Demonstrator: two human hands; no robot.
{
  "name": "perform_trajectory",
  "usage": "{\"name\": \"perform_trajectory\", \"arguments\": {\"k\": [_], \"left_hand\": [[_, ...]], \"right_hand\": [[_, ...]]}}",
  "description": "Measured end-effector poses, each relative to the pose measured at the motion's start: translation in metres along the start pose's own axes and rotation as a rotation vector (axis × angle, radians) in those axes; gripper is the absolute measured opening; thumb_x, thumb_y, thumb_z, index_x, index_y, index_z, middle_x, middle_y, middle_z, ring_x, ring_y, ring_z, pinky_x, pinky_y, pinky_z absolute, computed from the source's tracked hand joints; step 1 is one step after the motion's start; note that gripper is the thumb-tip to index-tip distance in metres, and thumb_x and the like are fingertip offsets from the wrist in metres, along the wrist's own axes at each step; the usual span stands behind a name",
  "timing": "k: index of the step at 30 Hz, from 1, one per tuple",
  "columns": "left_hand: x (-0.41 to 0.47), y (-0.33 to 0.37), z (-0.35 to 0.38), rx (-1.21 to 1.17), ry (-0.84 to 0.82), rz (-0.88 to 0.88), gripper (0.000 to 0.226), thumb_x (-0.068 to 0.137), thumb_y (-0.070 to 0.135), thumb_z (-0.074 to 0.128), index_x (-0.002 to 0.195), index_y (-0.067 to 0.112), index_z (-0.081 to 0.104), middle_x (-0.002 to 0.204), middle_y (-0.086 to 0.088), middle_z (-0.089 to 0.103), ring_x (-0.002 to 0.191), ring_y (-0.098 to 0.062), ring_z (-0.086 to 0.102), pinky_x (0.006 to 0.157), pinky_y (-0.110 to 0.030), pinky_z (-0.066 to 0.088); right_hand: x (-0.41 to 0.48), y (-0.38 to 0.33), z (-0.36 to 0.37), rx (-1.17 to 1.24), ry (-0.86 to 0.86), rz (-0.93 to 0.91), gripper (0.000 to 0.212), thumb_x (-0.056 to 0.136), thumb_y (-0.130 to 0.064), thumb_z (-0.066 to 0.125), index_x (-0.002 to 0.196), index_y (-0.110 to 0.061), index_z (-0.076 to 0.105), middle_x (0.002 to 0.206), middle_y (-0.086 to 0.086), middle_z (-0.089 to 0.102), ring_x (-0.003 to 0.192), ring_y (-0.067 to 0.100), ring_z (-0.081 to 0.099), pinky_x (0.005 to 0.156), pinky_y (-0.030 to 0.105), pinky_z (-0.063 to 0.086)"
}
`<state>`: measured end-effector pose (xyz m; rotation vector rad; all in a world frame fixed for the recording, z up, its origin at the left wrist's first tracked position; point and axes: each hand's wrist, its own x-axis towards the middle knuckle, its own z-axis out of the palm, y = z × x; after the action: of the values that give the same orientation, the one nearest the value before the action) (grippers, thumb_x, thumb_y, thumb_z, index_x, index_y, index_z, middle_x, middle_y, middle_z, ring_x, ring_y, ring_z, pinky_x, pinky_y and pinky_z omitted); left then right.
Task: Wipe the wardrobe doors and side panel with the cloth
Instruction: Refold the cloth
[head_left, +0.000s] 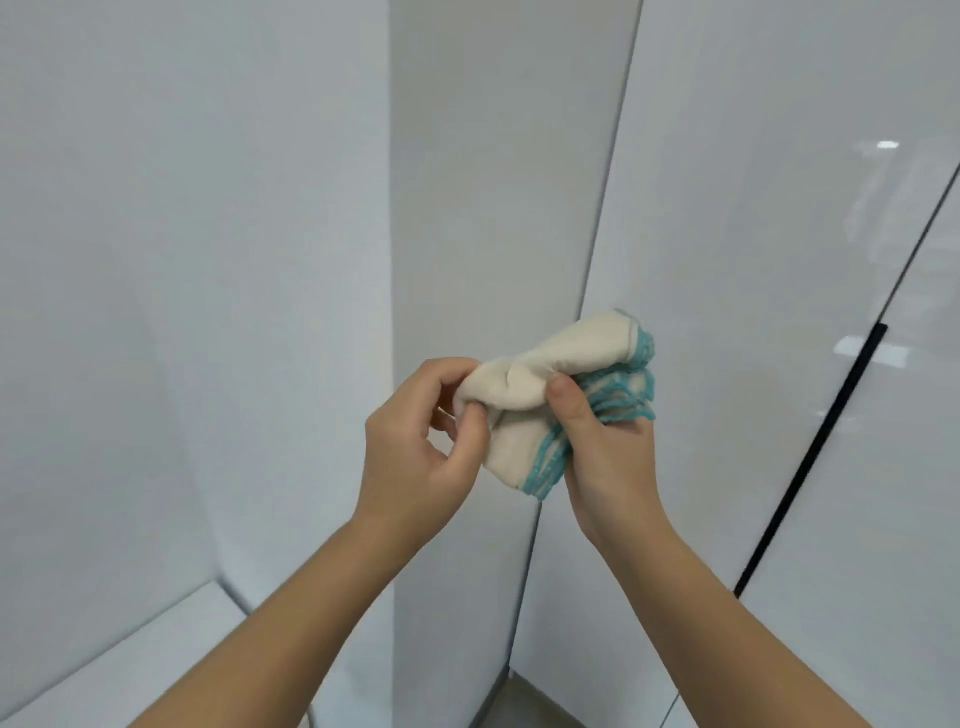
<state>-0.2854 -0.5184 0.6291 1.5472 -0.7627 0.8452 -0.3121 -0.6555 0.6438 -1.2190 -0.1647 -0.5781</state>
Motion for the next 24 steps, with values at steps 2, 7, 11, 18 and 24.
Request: {"name": "perform_trajectory", "arguments": {"k": [2,7,11,18,24], "left_hand": [[-0.003,0.005,-0.031,0.044,0.082,0.042,0.02,0.087,0.015,0.05,0.101,0.028,0.058,0.094,0.018,0.063,0.078,-0.01,0.06,0.064,-0.019,0.049],[-0.019,-0.002,-0.106,0.108,0.327,-0.142,0.022,0.09,0.01,0.049,0.101,0.025,0.061,0.096,0.016,0.065,0.085,-0.008,0.061,0.071,-0.02,0.05],[-0.063,-0.048,-0.165,0.147,0.579,-0.462,0.018,0.093,0.008,0.05,0.093,0.02,0.064,0.088,0.009,0.067,0.079,-0.005,0.059,0.07,-0.019,0.049],[-0.2,-0.209,-0.263,0.312,0.778,-1.196,0.014,0.092,0.016,0.048,0.088,0.019,0.061,0.093,-0.004,0.065,0.088,-0.026,0.06,0.078,-0.044,0.052],[-0.305,-0.339,-0.322,0.151,0.773,-1.628,0.016,0.091,-0.001,0.049,0.103,0.004,0.057,0.106,-0.018,0.063,0.094,-0.033,0.065,0.065,-0.038,0.059]], "right_hand": [[-0.011,0.001,0.03,0.009,-0.083,-0.023,0.054,0.062,-0.035,0.083,0.105,-0.011,0.061,0.089,-0.008,0.073,0.09,0.008,0.069,0.072,0.019,0.053],[-0.034,0.031,0.104,0.073,-0.333,0.02,0.042,0.071,-0.026,0.073,0.108,-0.011,0.06,0.092,-0.009,0.072,0.091,0.006,0.069,0.074,0.018,0.052],[-0.059,0.112,0.145,0.046,-0.433,0.232,0.022,0.082,-0.023,0.073,0.102,-0.021,0.063,0.097,0.0,0.071,0.096,0.016,0.067,0.083,0.033,0.055],[-0.112,0.328,0.197,-0.058,-0.381,0.889,0.029,0.091,-0.01,0.064,0.119,-0.01,0.059,0.112,0.013,0.068,0.101,0.024,0.067,0.081,0.041,0.058],[-0.138,0.505,0.205,-0.209,-0.22,1.244,0.031,0.091,-0.009,0.064,0.12,-0.002,0.055,0.115,0.017,0.063,0.104,0.031,0.062,0.069,0.04,0.06]]}}
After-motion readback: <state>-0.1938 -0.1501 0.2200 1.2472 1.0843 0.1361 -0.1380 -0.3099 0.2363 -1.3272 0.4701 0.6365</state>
